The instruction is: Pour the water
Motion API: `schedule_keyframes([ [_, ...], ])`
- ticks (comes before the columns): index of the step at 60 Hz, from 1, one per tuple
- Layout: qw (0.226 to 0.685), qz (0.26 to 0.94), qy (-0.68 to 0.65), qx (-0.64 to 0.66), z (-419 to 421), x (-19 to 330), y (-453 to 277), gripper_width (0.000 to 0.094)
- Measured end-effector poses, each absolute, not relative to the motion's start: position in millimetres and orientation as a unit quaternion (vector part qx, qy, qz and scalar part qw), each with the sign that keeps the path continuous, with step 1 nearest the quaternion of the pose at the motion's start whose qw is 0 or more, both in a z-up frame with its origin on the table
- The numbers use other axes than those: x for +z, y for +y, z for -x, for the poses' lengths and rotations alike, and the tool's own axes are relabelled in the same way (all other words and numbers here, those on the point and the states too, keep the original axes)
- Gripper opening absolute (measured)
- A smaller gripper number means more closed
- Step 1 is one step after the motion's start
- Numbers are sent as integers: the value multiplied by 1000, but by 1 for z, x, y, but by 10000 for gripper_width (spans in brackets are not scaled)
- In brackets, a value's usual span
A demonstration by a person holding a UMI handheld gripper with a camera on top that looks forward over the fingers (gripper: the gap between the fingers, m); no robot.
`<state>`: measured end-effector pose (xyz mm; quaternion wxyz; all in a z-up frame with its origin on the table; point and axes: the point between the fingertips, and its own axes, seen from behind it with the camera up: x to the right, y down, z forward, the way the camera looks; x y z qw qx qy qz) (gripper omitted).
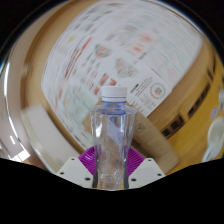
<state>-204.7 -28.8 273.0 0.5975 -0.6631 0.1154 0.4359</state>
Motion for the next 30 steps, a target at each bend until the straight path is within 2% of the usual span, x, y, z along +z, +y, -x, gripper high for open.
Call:
schedule_keyframes([
  [6, 522, 566, 209, 603, 185, 311, -35, 340],
  [12, 441, 464, 303, 706, 148, 320, -38, 338],
  [20, 352, 358, 393, 770, 104, 297, -26, 338],
  [30, 284, 289, 465, 787, 70, 254, -16, 338],
])
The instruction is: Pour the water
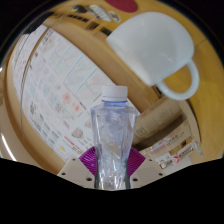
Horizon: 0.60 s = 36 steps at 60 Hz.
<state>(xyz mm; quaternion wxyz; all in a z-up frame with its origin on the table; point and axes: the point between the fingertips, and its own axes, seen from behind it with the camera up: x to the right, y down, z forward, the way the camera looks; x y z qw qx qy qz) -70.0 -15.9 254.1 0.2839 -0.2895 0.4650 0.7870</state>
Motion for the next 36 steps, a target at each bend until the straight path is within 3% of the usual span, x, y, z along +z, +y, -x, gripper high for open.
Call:
schedule_keyframes([
  [9, 265, 286, 478, 787, 58, 239, -16, 337],
  [18, 286, 351, 433, 779, 69, 260, -26, 336],
  [25, 380, 451, 336, 734, 78, 299, -34, 339],
  [36, 593, 552, 165, 563, 36, 370, -36, 340],
])
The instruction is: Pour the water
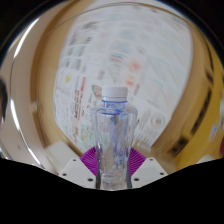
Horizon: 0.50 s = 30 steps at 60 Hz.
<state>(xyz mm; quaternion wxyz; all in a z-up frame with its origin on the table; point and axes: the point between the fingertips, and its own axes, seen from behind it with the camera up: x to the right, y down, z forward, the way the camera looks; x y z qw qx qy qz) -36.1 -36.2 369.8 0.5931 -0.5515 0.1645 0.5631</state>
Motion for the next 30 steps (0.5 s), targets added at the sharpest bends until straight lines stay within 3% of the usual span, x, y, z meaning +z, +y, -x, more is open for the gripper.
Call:
schedule_keyframes([
  [8, 714, 595, 64, 363, -27, 384, -34, 340],
  [14, 741, 631, 13, 229, -72, 359, -28, 340],
  [22, 714, 695, -33, 79, -125, 281, -16, 339],
  [30, 655, 754, -49, 31, -150, 185, -3, 338],
])
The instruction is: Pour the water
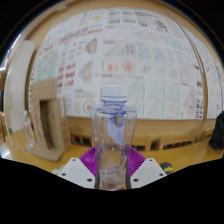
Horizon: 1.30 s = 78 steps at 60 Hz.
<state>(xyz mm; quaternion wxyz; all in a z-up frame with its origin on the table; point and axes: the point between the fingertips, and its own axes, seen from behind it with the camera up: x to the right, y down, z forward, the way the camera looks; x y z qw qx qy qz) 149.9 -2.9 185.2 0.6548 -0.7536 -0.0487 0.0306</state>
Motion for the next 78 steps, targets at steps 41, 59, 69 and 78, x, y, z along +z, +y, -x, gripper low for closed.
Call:
schedule_keyframes([
  [41, 552, 833, -17, -36, -172, 88, -41, 859],
  [59, 513, 856, 14, -56, -135, 127, -202, 850],
  [69, 501, 863, 29, -61, -101, 148, -303, 848],
  [78, 506, 859, 28, -68, -79, 164, -365, 847],
])
